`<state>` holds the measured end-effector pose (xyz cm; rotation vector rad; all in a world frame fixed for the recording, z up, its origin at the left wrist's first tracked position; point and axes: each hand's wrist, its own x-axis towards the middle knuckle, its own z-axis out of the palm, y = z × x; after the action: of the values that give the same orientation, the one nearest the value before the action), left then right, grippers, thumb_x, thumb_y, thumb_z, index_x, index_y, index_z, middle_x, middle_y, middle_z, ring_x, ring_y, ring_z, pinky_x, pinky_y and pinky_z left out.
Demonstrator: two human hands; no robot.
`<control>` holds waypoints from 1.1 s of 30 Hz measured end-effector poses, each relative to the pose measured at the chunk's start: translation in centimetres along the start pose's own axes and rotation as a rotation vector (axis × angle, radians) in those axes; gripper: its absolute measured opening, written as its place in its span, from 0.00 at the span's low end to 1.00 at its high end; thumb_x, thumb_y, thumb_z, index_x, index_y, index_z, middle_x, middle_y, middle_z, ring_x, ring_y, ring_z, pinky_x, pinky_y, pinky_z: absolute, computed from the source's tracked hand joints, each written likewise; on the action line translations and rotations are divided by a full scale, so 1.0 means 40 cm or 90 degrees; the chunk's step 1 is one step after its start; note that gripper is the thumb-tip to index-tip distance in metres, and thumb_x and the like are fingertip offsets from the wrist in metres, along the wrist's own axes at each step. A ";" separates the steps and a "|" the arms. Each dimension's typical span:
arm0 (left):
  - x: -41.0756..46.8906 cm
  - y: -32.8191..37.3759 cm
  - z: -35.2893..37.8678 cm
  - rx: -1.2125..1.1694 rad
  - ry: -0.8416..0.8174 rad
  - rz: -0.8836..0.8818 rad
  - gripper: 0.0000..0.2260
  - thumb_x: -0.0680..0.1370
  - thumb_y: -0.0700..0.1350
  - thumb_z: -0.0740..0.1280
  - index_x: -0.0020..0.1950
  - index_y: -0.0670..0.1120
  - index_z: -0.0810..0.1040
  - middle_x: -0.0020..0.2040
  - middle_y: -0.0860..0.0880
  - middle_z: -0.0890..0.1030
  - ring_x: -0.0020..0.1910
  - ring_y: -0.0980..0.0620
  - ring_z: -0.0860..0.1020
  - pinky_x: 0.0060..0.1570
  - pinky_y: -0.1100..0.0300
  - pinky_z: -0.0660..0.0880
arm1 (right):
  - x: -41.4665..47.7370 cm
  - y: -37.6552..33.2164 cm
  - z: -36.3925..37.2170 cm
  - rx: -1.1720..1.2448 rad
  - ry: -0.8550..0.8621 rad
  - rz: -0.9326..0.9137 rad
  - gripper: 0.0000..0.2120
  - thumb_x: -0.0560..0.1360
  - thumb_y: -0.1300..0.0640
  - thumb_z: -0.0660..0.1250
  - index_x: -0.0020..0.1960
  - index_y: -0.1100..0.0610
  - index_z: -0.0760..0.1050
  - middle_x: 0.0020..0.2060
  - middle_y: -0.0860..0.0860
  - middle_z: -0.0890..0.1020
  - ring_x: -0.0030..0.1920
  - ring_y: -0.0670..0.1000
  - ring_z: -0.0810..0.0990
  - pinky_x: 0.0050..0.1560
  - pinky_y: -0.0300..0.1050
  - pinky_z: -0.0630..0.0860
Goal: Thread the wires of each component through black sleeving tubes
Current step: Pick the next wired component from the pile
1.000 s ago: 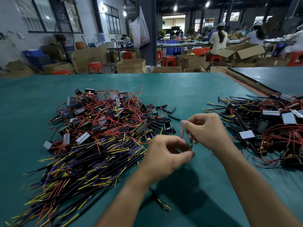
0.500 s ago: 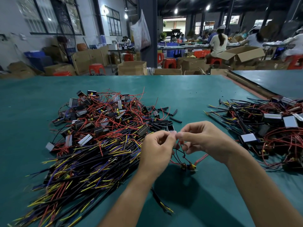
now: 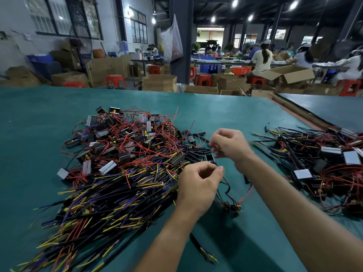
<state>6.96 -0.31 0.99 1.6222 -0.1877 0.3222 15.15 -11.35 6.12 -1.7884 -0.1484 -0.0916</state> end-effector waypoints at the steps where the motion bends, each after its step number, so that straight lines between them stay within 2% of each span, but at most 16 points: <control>1: -0.001 -0.001 -0.001 0.002 0.002 -0.001 0.10 0.74 0.45 0.70 0.36 0.42 0.81 0.29 0.51 0.77 0.28 0.55 0.71 0.32 0.60 0.69 | 0.030 -0.001 0.022 -0.091 -0.018 -0.016 0.10 0.72 0.66 0.63 0.38 0.55 0.79 0.32 0.52 0.80 0.31 0.49 0.76 0.30 0.40 0.76; 3: 0.000 -0.001 -0.004 0.007 0.010 0.002 0.10 0.74 0.46 0.70 0.36 0.42 0.80 0.29 0.50 0.78 0.29 0.55 0.71 0.33 0.59 0.70 | 0.089 0.013 0.058 -0.326 -0.063 -0.061 0.07 0.72 0.59 0.65 0.46 0.51 0.81 0.39 0.50 0.81 0.38 0.50 0.79 0.40 0.44 0.79; 4: 0.001 0.000 -0.006 0.008 0.015 0.004 0.10 0.74 0.47 0.69 0.36 0.42 0.81 0.30 0.49 0.79 0.30 0.54 0.72 0.34 0.57 0.71 | 0.112 0.025 0.069 -0.452 -0.075 -0.079 0.07 0.71 0.57 0.66 0.46 0.51 0.81 0.41 0.49 0.82 0.42 0.52 0.80 0.44 0.45 0.78; 6: 0.002 0.002 -0.009 0.013 0.022 0.001 0.11 0.73 0.49 0.68 0.36 0.43 0.81 0.32 0.46 0.81 0.31 0.53 0.75 0.36 0.53 0.75 | 0.139 0.050 0.088 -0.645 -0.098 -0.098 0.07 0.70 0.54 0.66 0.46 0.53 0.81 0.41 0.51 0.83 0.44 0.56 0.81 0.43 0.44 0.76; 8: 0.001 0.002 -0.010 0.019 0.041 -0.008 0.11 0.74 0.49 0.68 0.37 0.43 0.81 0.32 0.47 0.81 0.31 0.54 0.75 0.36 0.53 0.75 | 0.156 0.074 0.099 -0.759 -0.123 -0.104 0.09 0.69 0.55 0.68 0.48 0.55 0.81 0.42 0.54 0.83 0.44 0.59 0.81 0.42 0.45 0.76; 10: 0.005 0.001 -0.012 0.020 0.081 -0.010 0.09 0.76 0.46 0.69 0.39 0.44 0.83 0.31 0.50 0.80 0.29 0.56 0.74 0.33 0.57 0.73 | 0.166 0.090 0.104 -0.793 -0.127 -0.100 0.10 0.70 0.56 0.68 0.50 0.58 0.79 0.44 0.56 0.83 0.45 0.59 0.81 0.43 0.48 0.78; 13: 0.011 0.000 -0.016 0.003 0.124 -0.004 0.07 0.76 0.43 0.70 0.39 0.44 0.84 0.35 0.46 0.83 0.33 0.51 0.79 0.36 0.54 0.77 | 0.167 0.095 0.110 -0.800 -0.122 -0.089 0.09 0.74 0.58 0.67 0.52 0.59 0.77 0.47 0.57 0.82 0.44 0.59 0.78 0.43 0.49 0.75; 15: 0.012 0.003 -0.018 -0.007 0.133 0.003 0.07 0.76 0.42 0.71 0.38 0.44 0.84 0.36 0.45 0.84 0.34 0.52 0.79 0.38 0.54 0.78 | 0.162 0.091 0.110 -0.810 -0.129 -0.098 0.09 0.73 0.61 0.64 0.53 0.59 0.78 0.47 0.57 0.81 0.44 0.59 0.78 0.42 0.48 0.74; 17: 0.013 0.002 -0.017 -0.012 0.133 -0.001 0.06 0.75 0.40 0.71 0.38 0.45 0.84 0.34 0.49 0.84 0.33 0.55 0.80 0.36 0.58 0.78 | 0.152 0.084 0.107 -0.813 -0.138 -0.109 0.11 0.72 0.62 0.62 0.52 0.58 0.79 0.45 0.57 0.81 0.43 0.60 0.79 0.42 0.49 0.74; 19: 0.012 0.002 -0.017 -0.027 0.129 -0.010 0.05 0.74 0.39 0.72 0.39 0.46 0.84 0.33 0.52 0.83 0.32 0.57 0.80 0.36 0.63 0.77 | 0.146 0.083 0.104 -0.793 -0.150 -0.096 0.12 0.72 0.63 0.61 0.53 0.59 0.78 0.47 0.58 0.81 0.45 0.60 0.79 0.43 0.49 0.73; 23: 0.008 -0.002 -0.013 -0.022 0.091 -0.017 0.04 0.74 0.39 0.73 0.39 0.45 0.84 0.35 0.47 0.84 0.35 0.48 0.82 0.39 0.55 0.80 | 0.140 0.095 0.096 -0.742 -0.160 -0.065 0.11 0.73 0.61 0.63 0.53 0.57 0.79 0.50 0.58 0.82 0.49 0.60 0.81 0.43 0.48 0.73; 25: 0.005 -0.002 -0.012 -0.022 0.074 -0.017 0.04 0.74 0.39 0.73 0.39 0.44 0.84 0.34 0.46 0.84 0.34 0.51 0.81 0.37 0.58 0.78 | 0.132 0.097 0.089 -0.675 -0.105 -0.088 0.08 0.72 0.59 0.65 0.49 0.54 0.81 0.47 0.56 0.84 0.49 0.59 0.81 0.43 0.46 0.74; 27: 0.008 -0.002 -0.015 -0.028 0.074 -0.014 0.05 0.74 0.38 0.73 0.38 0.45 0.84 0.34 0.47 0.84 0.32 0.54 0.80 0.35 0.62 0.76 | 0.120 0.089 0.071 -0.538 -0.005 -0.102 0.07 0.72 0.58 0.67 0.46 0.52 0.84 0.42 0.52 0.85 0.45 0.55 0.81 0.45 0.45 0.76; 30: 0.012 -0.003 -0.014 -0.043 0.087 -0.016 0.05 0.73 0.38 0.73 0.38 0.45 0.84 0.33 0.49 0.84 0.31 0.57 0.80 0.33 0.66 0.75 | 0.066 0.077 0.009 -0.274 0.120 -0.120 0.04 0.73 0.59 0.71 0.41 0.54 0.83 0.28 0.46 0.78 0.32 0.47 0.74 0.37 0.40 0.69; 33: 0.011 -0.002 -0.007 -0.028 0.071 -0.017 0.02 0.72 0.41 0.76 0.39 0.44 0.84 0.34 0.49 0.85 0.32 0.56 0.80 0.33 0.64 0.75 | -0.039 0.077 -0.061 -0.036 0.123 -0.102 0.11 0.75 0.65 0.70 0.36 0.54 0.79 0.28 0.49 0.77 0.27 0.43 0.72 0.31 0.39 0.72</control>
<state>7.37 0.01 1.08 1.5580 -0.0866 0.3844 14.12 -14.46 3.47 -1.8115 -0.1503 -0.3852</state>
